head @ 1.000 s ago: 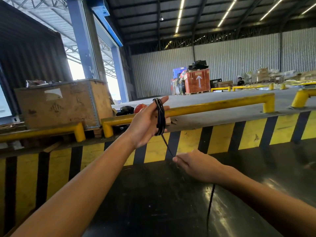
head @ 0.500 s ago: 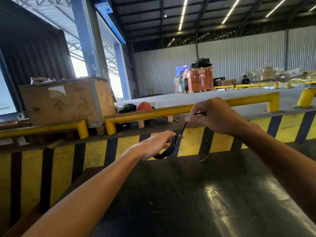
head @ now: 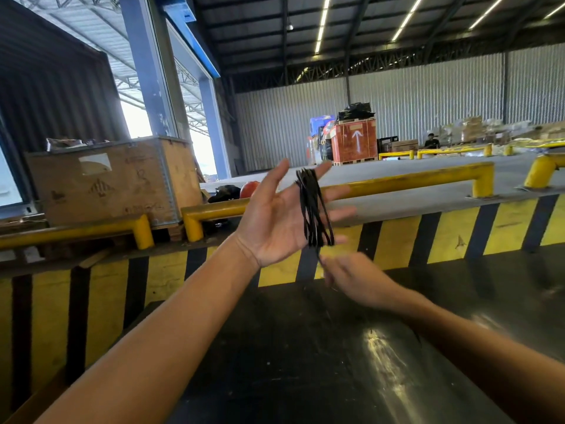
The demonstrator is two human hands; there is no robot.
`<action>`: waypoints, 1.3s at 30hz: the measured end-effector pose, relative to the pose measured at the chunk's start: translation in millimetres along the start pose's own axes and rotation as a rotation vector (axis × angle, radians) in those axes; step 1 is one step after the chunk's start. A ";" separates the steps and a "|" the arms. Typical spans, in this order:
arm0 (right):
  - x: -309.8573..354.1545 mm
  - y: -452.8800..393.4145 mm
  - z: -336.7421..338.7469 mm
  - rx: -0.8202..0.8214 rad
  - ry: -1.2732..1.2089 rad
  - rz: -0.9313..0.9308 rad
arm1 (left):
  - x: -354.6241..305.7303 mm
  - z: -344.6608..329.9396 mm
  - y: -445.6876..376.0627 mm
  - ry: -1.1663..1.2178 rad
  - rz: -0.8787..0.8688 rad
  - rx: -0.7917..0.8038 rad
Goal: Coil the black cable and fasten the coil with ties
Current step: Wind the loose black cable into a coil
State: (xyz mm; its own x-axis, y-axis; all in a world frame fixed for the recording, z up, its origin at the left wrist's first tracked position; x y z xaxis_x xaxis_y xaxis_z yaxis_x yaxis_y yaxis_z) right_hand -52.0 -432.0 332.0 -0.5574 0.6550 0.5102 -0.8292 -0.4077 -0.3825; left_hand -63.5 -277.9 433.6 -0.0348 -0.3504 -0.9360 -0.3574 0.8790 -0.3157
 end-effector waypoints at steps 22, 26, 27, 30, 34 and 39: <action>28.7 1.8 92.5 -0.158 0.200 0.263 | 33.3 3.4 20.1 -0.645 0.754 0.084; 14.6 4.9 75.8 -0.201 -0.017 0.161 | 30.8 -2.4 24.9 -0.465 0.615 0.237; 12.6 6.9 66.9 -0.185 -0.070 0.135 | 29.0 -3.6 24.2 -0.406 0.556 0.255; 15.4 13.3 33.5 -0.073 -0.358 0.105 | 26.6 -4.3 18.0 -0.247 0.371 0.229; 30.4 21.8 2.8 -0.009 -0.629 0.146 | 21.7 1.7 11.1 -0.114 0.157 0.057; 35.4 30.1 -9.3 0.031 -0.081 0.107 | 13.2 10.7 13.9 -0.123 -0.029 -0.284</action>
State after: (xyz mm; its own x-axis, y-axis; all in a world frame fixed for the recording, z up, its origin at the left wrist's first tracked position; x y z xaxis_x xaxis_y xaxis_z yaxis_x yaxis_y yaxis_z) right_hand -96.3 -415.1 331.4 -0.6430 0.5536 0.5293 -0.7653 -0.4923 -0.4148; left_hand -59.0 -266.9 415.2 0.0859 -0.3171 -0.9445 -0.6037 0.7376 -0.3025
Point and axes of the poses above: each hand's wrist, its own y-axis away from the middle knuckle, its own z-axis out of the back of the hand, x = y × z, the point moved 1 cm from there along -y, towards the middle knuckle, and after that the axes turned 11 degrees about x, right-handed, at the moved point
